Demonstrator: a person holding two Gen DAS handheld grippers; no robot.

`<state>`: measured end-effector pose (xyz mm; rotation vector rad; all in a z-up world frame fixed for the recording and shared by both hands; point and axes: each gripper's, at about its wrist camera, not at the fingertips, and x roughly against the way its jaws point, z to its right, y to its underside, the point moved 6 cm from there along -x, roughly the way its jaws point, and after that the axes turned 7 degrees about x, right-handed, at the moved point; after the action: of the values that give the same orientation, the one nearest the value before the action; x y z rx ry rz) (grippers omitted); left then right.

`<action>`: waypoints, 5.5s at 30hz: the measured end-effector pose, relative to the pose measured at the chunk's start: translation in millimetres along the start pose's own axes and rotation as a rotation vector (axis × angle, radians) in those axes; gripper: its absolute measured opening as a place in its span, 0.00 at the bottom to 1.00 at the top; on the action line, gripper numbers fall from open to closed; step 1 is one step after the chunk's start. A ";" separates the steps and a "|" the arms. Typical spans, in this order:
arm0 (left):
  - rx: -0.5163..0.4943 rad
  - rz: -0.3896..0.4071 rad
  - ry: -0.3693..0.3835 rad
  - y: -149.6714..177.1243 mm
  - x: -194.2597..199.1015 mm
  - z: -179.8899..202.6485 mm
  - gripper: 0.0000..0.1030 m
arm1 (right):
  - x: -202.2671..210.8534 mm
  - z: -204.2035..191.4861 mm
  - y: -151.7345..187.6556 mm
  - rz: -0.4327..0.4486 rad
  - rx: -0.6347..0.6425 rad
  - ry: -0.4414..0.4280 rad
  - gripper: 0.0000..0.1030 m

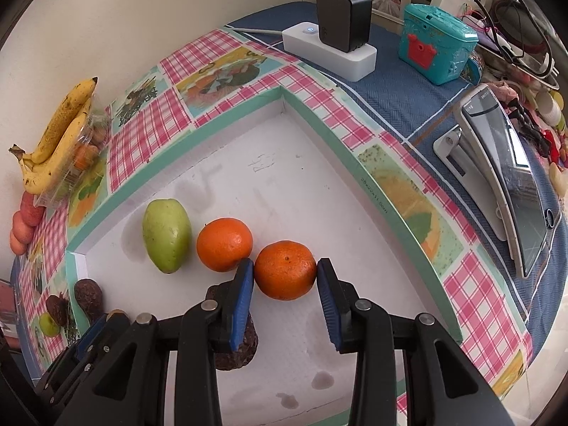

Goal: Organize fruits
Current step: 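Carry the orange and small brown fruit over the white tray with both tools, then open both tools to drop the orange and brown fruit into the tray, then move both open tools back toward the green guava and dark date, then grasp the dark date with the right tool while the left tool grasps the green guava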

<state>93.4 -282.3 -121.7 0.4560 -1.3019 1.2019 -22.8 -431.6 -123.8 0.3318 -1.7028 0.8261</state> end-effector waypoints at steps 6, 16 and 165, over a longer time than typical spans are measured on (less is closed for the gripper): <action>0.006 0.000 -0.018 -3.9 12.7 1.0 0.31 | 1.0 0.8 -1.8 0.010 0.008 0.016 0.37; 0.087 0.021 -0.061 -13.4 41.0 -19.4 0.71 | 27.7 -6.5 -16.6 0.090 0.050 0.059 0.68; 0.493 0.093 -0.156 -39.2 58.3 -238.8 0.94 | 12.8 -248.2 -8.3 0.086 0.357 -0.299 0.35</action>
<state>231.8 -75.4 -124.3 0.8655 -1.1596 1.5970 160.3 -267.7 -85.3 0.6554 -1.8499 1.1948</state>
